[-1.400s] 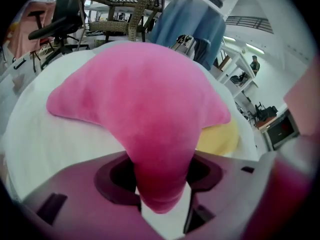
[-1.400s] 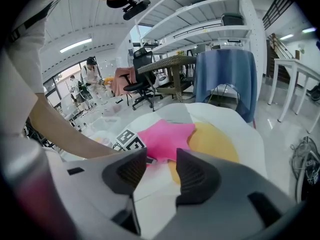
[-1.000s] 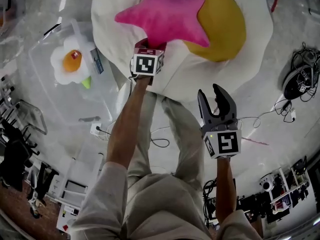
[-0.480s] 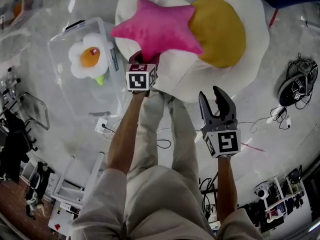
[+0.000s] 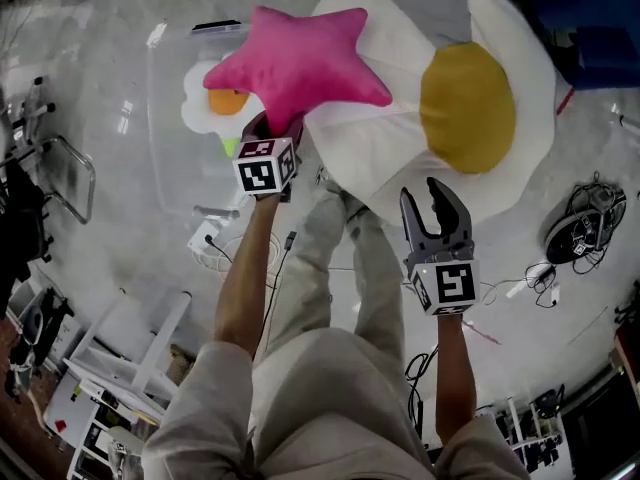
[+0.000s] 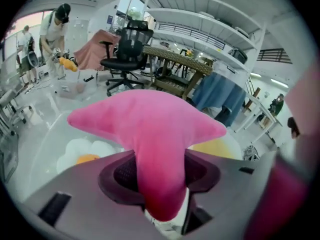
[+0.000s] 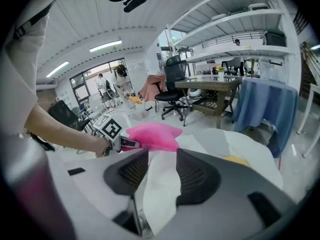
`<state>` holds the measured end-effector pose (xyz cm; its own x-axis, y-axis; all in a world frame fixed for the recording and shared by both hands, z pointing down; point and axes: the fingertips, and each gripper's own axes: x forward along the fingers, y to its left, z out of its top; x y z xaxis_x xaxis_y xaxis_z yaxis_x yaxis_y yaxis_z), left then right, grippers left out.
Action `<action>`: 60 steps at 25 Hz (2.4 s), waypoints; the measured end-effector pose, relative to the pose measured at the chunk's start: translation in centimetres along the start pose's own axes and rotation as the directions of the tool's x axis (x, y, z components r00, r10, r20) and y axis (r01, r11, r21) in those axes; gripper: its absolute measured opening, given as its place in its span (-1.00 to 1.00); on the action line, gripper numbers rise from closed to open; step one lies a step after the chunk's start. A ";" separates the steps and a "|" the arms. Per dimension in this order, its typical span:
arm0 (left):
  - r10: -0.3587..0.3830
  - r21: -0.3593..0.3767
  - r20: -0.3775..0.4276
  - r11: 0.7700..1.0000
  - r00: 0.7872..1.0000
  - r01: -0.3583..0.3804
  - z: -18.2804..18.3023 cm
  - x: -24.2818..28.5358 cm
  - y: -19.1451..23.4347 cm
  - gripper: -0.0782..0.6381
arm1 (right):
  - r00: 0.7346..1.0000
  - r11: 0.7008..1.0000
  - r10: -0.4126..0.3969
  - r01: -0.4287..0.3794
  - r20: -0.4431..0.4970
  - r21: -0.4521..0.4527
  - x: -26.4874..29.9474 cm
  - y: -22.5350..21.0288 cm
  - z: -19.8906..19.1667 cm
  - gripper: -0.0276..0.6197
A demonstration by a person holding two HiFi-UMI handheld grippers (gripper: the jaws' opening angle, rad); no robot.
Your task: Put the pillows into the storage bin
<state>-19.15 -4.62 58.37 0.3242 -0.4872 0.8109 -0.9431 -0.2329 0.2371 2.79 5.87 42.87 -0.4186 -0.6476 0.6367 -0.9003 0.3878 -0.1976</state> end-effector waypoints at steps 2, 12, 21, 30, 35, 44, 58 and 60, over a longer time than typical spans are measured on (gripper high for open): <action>0.041 -0.041 0.021 0.998 0.999 -0.040 -0.2 -2.1 3.0 -0.18 | 0.999 0.998 0.046 -0.046 -0.002 -0.042 1.3 2.2 1.2 -0.43; 0.219 -0.237 0.037 0.950 0.975 -0.205 -6.8 -10.4 16.9 -0.18 | 0.965 0.944 0.256 -0.262 -0.054 -0.202 7.4 14.1 3.8 -0.43; 0.271 -0.294 0.011 0.921 0.963 -0.256 -9.7 -8.1 23.2 -0.13 | 0.946 0.918 0.299 -0.321 -0.127 -0.233 10.1 17.6 1.4 -0.43; 0.268 -0.313 -0.008 0.914 0.963 -0.257 -9.8 -5.9 23.8 0.07 | 0.954 0.934 0.272 -0.293 -0.125 -0.206 11.0 15.5 0.4 -0.43; 0.245 -0.267 0.016 0.935 0.969 -0.232 -8.5 -7.2 21.5 0.07 | 0.960 0.940 0.261 -0.276 -0.101 -0.198 10.2 14.8 1.8 -0.43; 0.129 -0.084 0.151 0.990 0.980 -0.117 -0.6 -10.3 11.8 0.06 | 0.982 0.970 0.185 -0.190 -0.045 -0.153 7.1 10.2 4.1 -0.43; -0.223 0.270 0.219 0.949 0.950 0.160 9.2 -12.6 -9.6 -0.70 | 0.994 0.995 -0.086 0.082 0.062 0.063 -1.7 -1.5 3.4 -0.43; -0.275 0.314 0.199 0.927 0.941 0.205 9.7 -13.3 -12.7 -0.72 | 0.988 0.986 -0.135 0.127 0.075 0.106 -3.8 -3.0 3.2 -0.43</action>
<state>-10.75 -3.33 39.33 0.5791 -0.5614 0.5912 -0.7848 -0.5801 0.2180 6.71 5.11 38.64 -0.3008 -0.7412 0.6001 -0.9537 0.2308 -0.1929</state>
